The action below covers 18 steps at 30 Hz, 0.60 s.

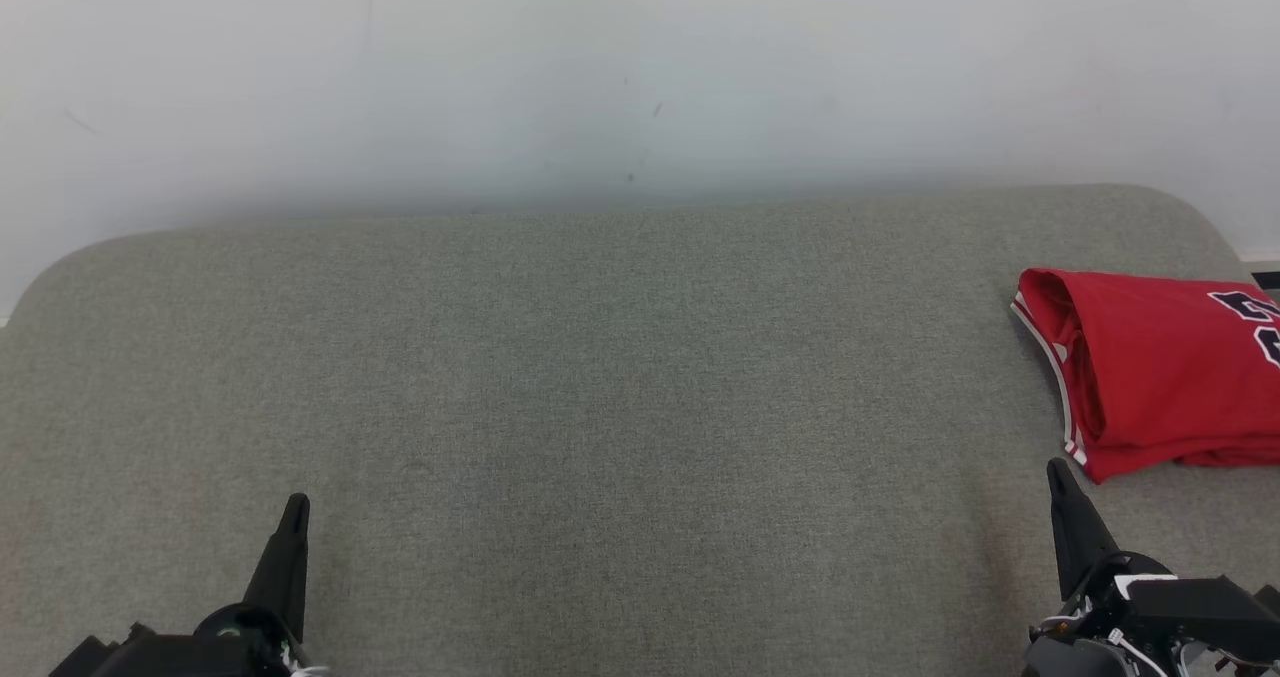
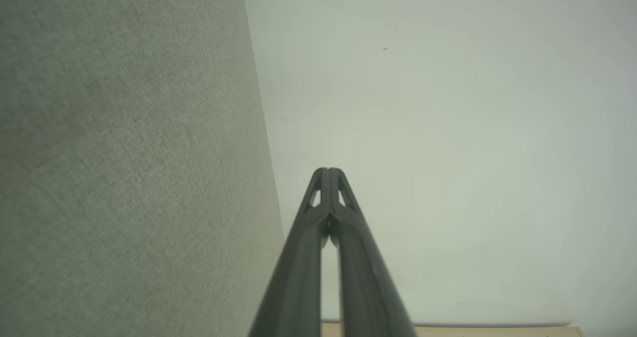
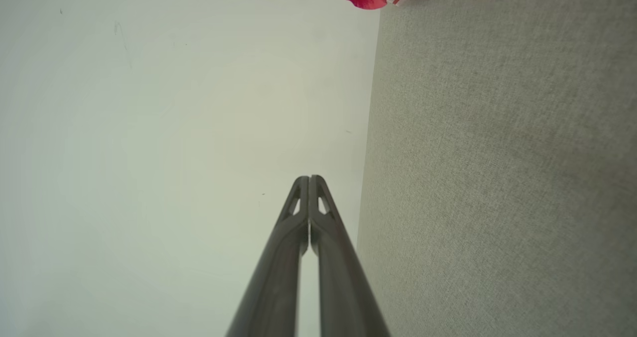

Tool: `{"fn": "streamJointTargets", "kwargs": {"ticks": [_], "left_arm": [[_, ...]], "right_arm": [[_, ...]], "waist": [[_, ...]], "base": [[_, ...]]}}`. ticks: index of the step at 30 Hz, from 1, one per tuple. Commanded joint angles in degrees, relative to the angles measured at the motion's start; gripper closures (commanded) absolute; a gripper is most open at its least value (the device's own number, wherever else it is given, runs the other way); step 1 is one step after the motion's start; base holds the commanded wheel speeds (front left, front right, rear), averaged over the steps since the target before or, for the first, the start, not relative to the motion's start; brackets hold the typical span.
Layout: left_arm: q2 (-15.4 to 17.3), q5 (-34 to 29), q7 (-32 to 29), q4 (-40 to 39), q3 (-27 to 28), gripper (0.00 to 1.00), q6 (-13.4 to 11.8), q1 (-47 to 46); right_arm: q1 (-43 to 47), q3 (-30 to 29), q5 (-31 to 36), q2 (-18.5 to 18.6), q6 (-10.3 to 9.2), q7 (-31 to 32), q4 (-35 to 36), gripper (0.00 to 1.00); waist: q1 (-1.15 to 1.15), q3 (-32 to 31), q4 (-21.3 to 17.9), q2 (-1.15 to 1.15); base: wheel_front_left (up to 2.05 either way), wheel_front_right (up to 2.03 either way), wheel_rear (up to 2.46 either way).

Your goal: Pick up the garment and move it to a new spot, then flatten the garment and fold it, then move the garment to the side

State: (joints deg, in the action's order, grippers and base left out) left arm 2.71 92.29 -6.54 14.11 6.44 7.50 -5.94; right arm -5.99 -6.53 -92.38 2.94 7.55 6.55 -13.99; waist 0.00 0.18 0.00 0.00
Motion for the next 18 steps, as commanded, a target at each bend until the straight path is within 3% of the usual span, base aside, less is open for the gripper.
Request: {"fn": "streamJointTargets", "kwargs": {"ticks": [1, 18], "left_arm": [[0.3, 0.3, -0.2, -0.2, 0.2, 1.0, 0.1, -0.6], [0.3, 0.3, -0.2, -0.2, 0.2, 1.0, 0.1, -0.6]], "right_arm": [[-0.4, -0.1, -0.1, -0.1, -0.12, 0.1, 0.1, 1.0], [-0.4, -0.1, -0.1, -0.1, -0.12, 0.1, 0.1, 1.0]], "waist": [[0.0, 0.0, 0.0, 0.0], [0.0, 0.0, 0.0, 0.0]], "base": [[0.0, 0.0, 0.0], [0.0, 0.0, 0.0]]}}
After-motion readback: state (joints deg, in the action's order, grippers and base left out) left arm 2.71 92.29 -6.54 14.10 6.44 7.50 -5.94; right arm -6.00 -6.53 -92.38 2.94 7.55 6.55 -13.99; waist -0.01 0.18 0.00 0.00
